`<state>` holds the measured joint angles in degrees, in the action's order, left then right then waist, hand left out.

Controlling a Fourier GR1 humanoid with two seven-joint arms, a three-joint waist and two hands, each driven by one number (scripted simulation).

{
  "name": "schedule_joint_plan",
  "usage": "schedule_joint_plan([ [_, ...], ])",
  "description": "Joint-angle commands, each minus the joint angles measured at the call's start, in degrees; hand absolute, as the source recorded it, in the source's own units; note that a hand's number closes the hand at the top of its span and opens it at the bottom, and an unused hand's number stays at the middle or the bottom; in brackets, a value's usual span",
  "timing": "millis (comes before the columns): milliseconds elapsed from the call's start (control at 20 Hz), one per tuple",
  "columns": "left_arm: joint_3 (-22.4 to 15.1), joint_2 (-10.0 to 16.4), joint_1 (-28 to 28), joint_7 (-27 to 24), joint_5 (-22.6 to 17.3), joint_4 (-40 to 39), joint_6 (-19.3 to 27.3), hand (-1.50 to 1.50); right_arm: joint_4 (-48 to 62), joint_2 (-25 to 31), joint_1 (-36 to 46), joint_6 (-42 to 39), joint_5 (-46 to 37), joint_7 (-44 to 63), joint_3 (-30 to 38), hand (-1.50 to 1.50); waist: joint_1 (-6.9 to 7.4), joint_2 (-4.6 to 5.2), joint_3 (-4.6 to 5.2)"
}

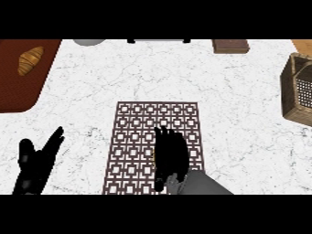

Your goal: Pick the cupcake from the placemat and place it in the basket

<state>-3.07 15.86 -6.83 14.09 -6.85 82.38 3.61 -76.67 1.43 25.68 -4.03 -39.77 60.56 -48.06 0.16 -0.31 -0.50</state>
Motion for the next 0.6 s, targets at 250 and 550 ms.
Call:
schedule_joint_plan([
  [250,-0.78,-2.64,-0.79,2.11,1.21,-0.44,0.12,0.0,3.19,-1.33,0.06,-3.26,-7.7,-0.17,-2.63,1.5,0.04,0.27,0.51],
  [550,1.37,-2.53,0.23,1.6,0.65,-2.33,-1.23,0.0,-0.81,0.92,0.37,-8.1,-8.42,-0.99,2.52,1.5,-0.22,0.23,0.51],
])
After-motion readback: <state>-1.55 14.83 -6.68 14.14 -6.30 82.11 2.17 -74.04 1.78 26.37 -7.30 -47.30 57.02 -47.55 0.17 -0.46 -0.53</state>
